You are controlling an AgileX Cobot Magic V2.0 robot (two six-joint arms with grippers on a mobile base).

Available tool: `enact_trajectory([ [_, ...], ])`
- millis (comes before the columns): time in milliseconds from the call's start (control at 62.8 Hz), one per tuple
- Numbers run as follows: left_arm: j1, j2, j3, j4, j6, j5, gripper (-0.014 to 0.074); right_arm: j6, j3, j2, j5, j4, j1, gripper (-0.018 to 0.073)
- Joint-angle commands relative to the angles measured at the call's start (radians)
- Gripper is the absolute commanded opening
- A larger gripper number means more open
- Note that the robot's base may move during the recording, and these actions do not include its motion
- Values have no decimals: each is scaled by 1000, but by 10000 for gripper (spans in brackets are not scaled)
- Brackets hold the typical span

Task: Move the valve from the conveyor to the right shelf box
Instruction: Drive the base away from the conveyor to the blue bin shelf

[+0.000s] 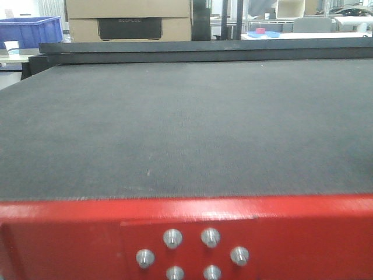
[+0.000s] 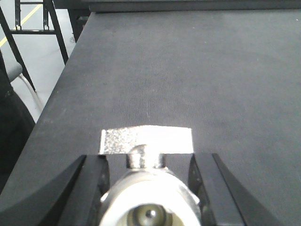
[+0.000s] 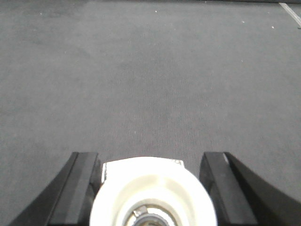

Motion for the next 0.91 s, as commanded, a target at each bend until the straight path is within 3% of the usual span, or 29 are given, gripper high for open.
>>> enact_trajectory([
  [0,4,-8,-6,-2,6,-52,-111,-1,-9,-11,-71,-3,1,-165],
  [891,4,-8,-6,-2,6,-52,-111,-1,-9,-11,-71,-3,1,-165],
])
